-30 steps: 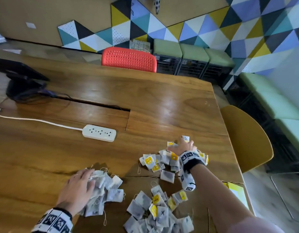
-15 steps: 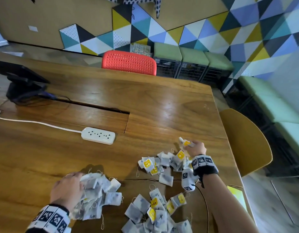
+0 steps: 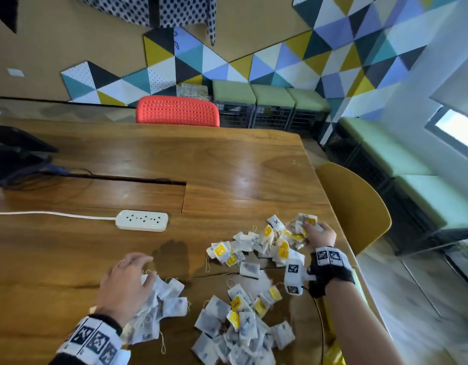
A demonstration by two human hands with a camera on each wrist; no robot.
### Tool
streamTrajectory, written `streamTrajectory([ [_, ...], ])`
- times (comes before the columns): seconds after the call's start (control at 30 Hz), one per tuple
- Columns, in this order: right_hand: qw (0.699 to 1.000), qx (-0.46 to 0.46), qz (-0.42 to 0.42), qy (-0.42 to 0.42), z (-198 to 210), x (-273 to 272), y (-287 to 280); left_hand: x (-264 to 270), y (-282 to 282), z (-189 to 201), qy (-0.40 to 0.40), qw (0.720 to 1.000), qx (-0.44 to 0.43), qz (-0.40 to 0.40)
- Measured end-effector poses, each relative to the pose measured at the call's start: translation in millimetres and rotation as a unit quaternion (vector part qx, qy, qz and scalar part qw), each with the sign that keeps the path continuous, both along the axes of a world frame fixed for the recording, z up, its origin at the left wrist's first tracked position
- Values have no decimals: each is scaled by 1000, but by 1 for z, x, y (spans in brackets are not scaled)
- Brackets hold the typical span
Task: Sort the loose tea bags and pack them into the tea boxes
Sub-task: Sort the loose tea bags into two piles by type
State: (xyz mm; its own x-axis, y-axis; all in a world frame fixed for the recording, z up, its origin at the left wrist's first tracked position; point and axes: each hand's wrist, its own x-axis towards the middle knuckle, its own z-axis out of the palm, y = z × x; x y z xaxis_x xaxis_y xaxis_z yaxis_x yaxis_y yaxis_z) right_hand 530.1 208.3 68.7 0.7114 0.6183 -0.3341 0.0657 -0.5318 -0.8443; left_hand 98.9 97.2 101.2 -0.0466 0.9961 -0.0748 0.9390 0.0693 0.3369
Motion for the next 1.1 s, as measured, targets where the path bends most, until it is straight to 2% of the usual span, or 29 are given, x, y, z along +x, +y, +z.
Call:
streamTrajectory([
  [0.1, 984, 68, -30, 164, 14, -5, -16, 12, 0, 7, -51, 998, 19, -36],
  [0.2, 936, 139, 12, 324, 35, -33, -35, 25, 6, 9, -119, 989, 24, -79],
  [0.4, 882, 118, 187, 416, 62, -121, -82, 64, 12, 27, -298, 943, -35, -140],
  [0.5, 858, 86, 238, 447, 65, -155, -101, 77, 12, 36, -418, 897, -89, -112],
  [0.53, 850, 74, 249, 458, 64, -163, -105, 78, 12, 36, -436, 889, -94, -107],
  [0.67, 847, 54, 218, 482, 56, -182, -117, 73, 14, 26, -372, 919, -50, -125],
  [0.83, 828, 53, 194, 523, 54, -194, -124, 68, 7, 24, -323, 936, -22, -140],
  [1.0, 863, 25, 239, 443, 54, -215, -129, 68, 2, 36, -275, 940, -45, -197],
  [1.1, 868, 20, 225, 441, 47, -218, -129, 59, 8, 38, -271, 938, -75, -202],
])
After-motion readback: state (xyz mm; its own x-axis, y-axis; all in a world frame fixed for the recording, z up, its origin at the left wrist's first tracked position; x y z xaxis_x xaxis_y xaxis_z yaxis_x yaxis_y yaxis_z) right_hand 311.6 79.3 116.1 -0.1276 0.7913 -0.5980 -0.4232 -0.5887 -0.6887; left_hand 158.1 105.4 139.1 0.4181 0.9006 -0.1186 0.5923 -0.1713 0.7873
